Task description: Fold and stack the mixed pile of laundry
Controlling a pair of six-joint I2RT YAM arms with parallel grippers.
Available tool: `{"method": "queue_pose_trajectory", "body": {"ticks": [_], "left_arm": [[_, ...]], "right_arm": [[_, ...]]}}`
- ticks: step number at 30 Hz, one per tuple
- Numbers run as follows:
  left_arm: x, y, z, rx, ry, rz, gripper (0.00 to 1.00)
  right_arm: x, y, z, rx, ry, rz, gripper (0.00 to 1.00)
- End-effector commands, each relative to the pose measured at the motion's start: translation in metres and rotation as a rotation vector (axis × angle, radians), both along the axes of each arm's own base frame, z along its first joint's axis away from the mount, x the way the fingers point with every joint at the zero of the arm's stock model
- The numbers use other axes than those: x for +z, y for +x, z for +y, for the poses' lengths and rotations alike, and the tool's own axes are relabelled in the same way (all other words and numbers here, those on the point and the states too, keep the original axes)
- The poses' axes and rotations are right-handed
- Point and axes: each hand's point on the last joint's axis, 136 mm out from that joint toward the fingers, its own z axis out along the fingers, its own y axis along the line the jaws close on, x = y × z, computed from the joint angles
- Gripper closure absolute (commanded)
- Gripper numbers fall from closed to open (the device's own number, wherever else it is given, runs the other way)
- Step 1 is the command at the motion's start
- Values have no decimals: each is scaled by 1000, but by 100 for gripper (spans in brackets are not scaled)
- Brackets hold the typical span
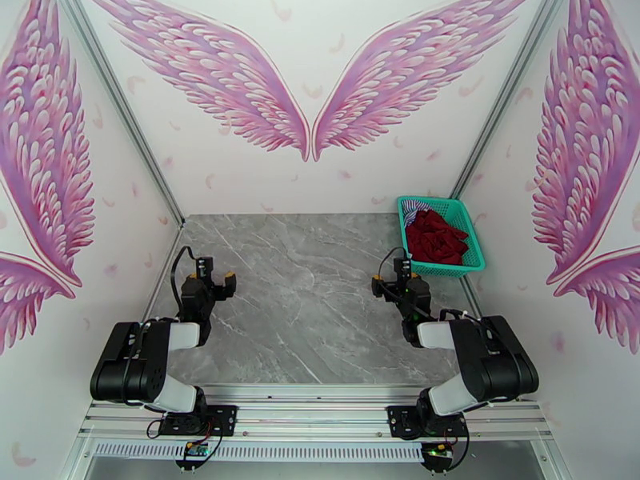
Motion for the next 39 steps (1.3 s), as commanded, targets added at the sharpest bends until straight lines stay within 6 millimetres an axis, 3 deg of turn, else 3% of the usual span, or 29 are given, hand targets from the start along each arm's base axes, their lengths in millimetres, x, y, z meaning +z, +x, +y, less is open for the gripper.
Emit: {"method": "queue_pose_trajectory", "body": {"ticks": [1,4,8,10,13,15,18,22,27,35,39], "left_arm": [[30,7,-18,-27,79,47,1],[54,-8,-31,-5,123,-12,1],[77,-23,-46,-45,-58,9,1],[90,-27,-74,-187,-159,80,1],[109,-41,-137,-489,-300,119,6],[121,-56,-175,-658,-321,119,8],[132,-69,-204,-779,-276,108,9],[145,-71,-221,-852,-296,100,9],[134,-69,-235,-887,-269,132,9],[127,-60,-250,-887,-256,159,9],[118,-57,-255,-860,-260,180,8]], "right_arm": [[33,0,2,-18,-19,0,1],[44,-12,3,-53,13,46,1],[78,-21,-8,-187,31,121,0],[94,-22,-17,-262,70,190,1],[107,-17,-30,-319,155,297,9],[112,-10,-48,-393,198,345,10],[107,1,-82,-529,269,419,11],[99,25,-111,-607,329,472,14],[76,60,-140,-646,378,485,15],[60,100,-175,-636,424,452,14],[52,116,-195,-660,388,449,21]]}}
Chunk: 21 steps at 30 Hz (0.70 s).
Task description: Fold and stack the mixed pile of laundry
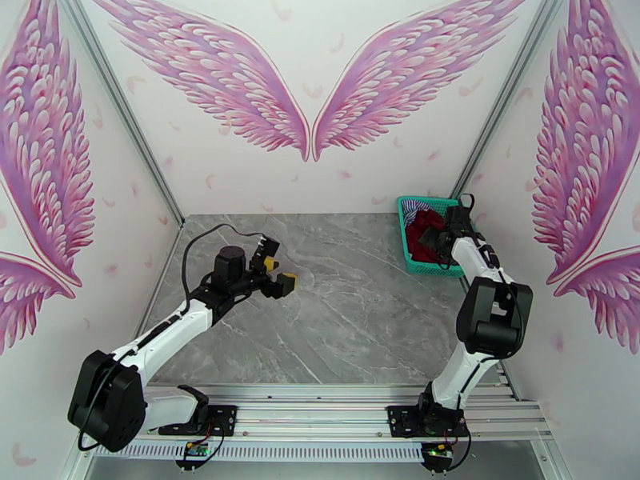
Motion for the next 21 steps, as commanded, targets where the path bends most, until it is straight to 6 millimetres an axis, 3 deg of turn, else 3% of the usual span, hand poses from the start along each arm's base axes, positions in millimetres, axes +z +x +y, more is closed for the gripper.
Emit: {"method": "queue_pose_trajectory", "body": {"ticks": [1,8,16,19,21], "left_arm": [[6,8,-6,27,-1,-1,8],[1,11,-9,78,15,38,8],[-3,6,-13,121,38,64,9],[-4,3,-17,128,46,69,9],[-7,0,-18,129,55,76,9]], "right_arm": [[5,22,-19,-6,-47,-17,21],[-7,47,-50,-65,-102,3,18],[-34,79,-53,-28,-68,20,20],[-41,87,-51,-6,-50,21,29],[-42,90,-48,10,-40,10,51]]}}
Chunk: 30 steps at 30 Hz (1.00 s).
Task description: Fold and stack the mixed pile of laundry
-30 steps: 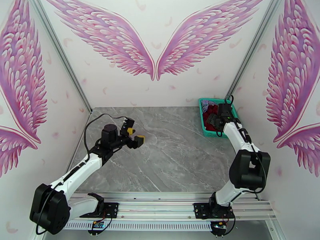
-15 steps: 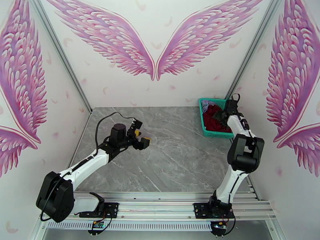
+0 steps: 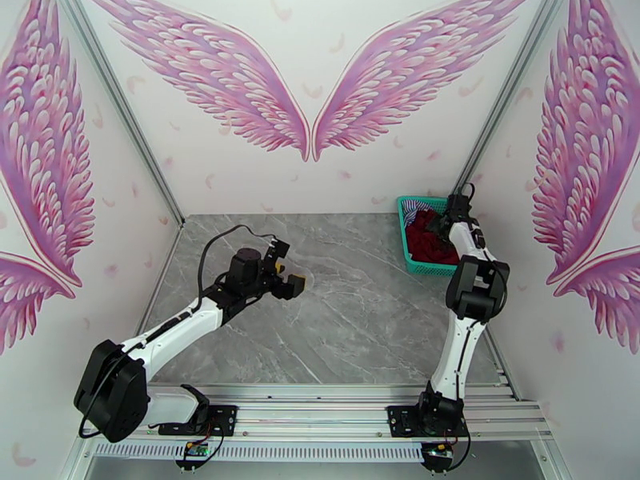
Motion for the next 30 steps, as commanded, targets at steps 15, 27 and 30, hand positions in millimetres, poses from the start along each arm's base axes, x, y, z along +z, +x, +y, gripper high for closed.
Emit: {"method": "queue_pose_trajectory", "body": {"ticks": [15,27,30], "left_arm": [[-5,-10,3,39,24,4,10],[-15,-10,0,7,8,-8,9],[-15,-10,-1,-11,5,-10,9]], "right_arm": [[51,-16,51,153,57,-229,100],[108,-70,111,161,38,-353,100],[134,-84,121,171,23,-384,100]]}}
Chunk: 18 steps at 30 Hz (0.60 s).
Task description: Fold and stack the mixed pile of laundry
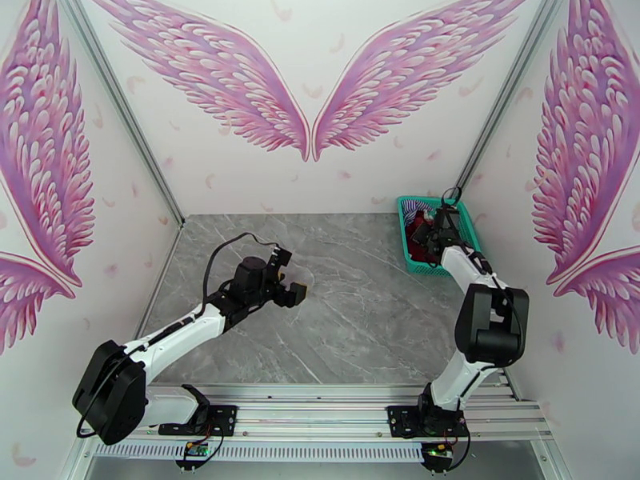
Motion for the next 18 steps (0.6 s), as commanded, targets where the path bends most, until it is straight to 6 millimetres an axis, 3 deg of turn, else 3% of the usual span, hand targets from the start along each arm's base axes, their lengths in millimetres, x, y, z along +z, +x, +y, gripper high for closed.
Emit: {"method": "queue_pose_trajectory", "body": {"ticks": [1,9,14,18], "left_arm": [[2,0,-3,-35,-21,-22,9],[0,2,-6,-73,-48,-22,9],[7,5,-5,-82,-72,-29,10],[19,12,-3,-71,-102,-55,10]], "right_arm": [[48,-15,7,-23,-17,-104,100],[106,-53,69,104,-123,-173,100],[167,-73,102,186,-177,-274,100],[235,-82,139,308,-212,-391,100]]}}
